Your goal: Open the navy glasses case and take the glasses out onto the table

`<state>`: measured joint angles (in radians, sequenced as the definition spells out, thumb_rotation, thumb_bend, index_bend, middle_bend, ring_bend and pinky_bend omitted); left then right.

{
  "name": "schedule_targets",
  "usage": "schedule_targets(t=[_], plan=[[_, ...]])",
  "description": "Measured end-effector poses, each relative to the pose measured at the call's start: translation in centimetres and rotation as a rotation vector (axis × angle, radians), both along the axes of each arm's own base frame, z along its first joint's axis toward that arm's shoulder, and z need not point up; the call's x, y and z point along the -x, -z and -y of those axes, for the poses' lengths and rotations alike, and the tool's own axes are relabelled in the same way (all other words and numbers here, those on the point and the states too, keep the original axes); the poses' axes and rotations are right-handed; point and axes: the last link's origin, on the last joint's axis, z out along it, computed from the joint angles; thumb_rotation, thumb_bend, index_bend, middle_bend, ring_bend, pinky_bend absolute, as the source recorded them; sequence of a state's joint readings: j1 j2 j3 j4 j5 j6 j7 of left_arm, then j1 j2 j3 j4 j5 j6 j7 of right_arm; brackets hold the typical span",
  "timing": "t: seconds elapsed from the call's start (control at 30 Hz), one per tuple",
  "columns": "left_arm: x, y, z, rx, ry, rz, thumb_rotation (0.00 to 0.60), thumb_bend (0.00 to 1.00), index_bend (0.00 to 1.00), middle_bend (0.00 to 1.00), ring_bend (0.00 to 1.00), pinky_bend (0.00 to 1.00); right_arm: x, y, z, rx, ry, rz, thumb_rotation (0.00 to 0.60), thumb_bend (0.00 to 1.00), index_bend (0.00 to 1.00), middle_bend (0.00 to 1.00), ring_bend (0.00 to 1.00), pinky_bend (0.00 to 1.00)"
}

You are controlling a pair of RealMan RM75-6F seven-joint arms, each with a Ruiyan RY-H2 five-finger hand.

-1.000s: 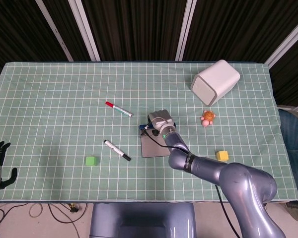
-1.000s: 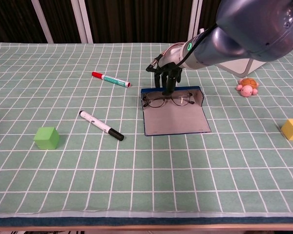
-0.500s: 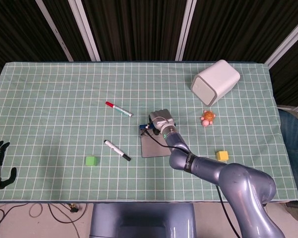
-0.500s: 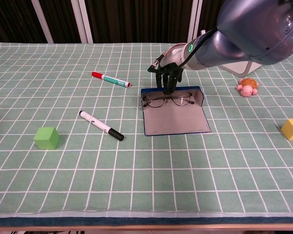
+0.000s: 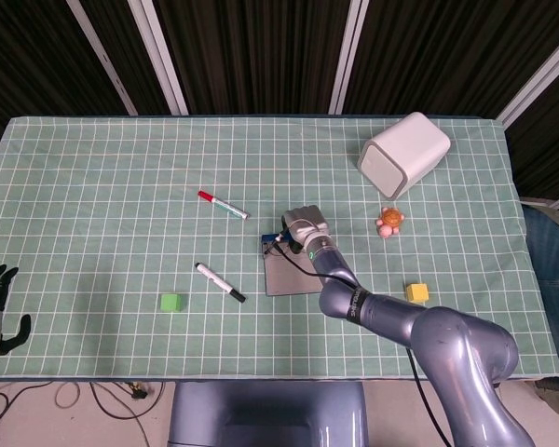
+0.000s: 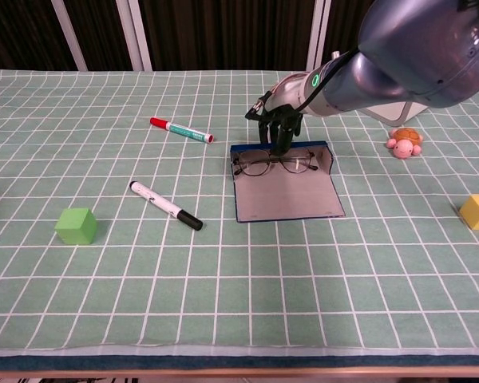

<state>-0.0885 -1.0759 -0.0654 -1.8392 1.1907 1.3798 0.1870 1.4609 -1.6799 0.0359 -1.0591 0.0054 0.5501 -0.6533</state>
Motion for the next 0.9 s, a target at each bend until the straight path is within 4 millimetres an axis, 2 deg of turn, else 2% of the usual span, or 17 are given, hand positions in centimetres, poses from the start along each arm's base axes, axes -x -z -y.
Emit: schedule_targets(t=[0.9], plan=[[-0.01,0.01,-0.02,0.0,-0.002,0.0,0.6,0.46,0.06,0.0,0.0,0.0,-0.01,-0.24,0.2,0.009,0.002,0.015,0.6,0.52,0.46,0.37,0.33,0.24]])
